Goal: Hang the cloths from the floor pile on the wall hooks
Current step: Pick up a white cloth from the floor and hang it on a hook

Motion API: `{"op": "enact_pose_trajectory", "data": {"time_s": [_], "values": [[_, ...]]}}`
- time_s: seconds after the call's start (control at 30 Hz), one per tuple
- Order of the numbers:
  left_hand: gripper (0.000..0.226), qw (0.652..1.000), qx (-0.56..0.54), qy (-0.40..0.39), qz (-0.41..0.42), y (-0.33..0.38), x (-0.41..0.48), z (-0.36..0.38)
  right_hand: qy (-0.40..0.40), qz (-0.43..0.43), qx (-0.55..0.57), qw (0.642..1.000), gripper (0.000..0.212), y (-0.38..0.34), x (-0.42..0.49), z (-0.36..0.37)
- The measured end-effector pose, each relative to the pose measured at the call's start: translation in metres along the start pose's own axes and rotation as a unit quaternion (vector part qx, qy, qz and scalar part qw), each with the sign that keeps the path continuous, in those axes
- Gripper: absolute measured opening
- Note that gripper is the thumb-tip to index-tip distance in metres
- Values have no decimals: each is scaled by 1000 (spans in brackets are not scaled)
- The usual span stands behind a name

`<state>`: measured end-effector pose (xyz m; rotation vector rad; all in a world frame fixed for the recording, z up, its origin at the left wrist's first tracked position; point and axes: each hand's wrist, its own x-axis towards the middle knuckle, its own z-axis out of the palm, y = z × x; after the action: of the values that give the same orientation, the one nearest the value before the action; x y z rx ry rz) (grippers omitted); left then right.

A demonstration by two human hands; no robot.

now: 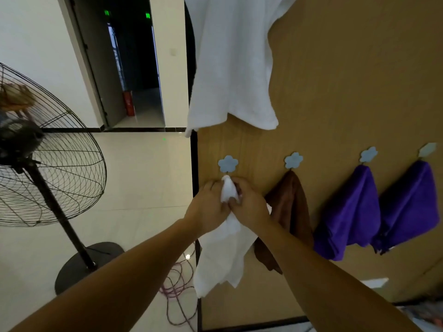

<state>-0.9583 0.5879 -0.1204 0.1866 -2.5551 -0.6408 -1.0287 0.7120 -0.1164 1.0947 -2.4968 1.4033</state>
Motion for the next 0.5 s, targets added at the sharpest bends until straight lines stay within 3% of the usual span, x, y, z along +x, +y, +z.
{"op": "enact_pose_trajectory", "data": {"time_s": [0.13,0.23,0.37,0.4,0.5], "values": [[69,993,-97,4,-72,7,1,3,-82,45,-6,996,36,8,8,-3],[58,982,-167,-44,-78,9,1,0,-90,97,55,990,36,16,7,-7],[36,904,-360,-154,-173,-7,2,-21,-82,123,138,979,35,22,3,-11],[31,898,-360,-164,-193,-11,1,-22,-82,119,116,983,33,23,2,-9],[22,950,-196,-168,-178,-15,-8,-14,-84,90,3,992,22,30,-1,0]]}}
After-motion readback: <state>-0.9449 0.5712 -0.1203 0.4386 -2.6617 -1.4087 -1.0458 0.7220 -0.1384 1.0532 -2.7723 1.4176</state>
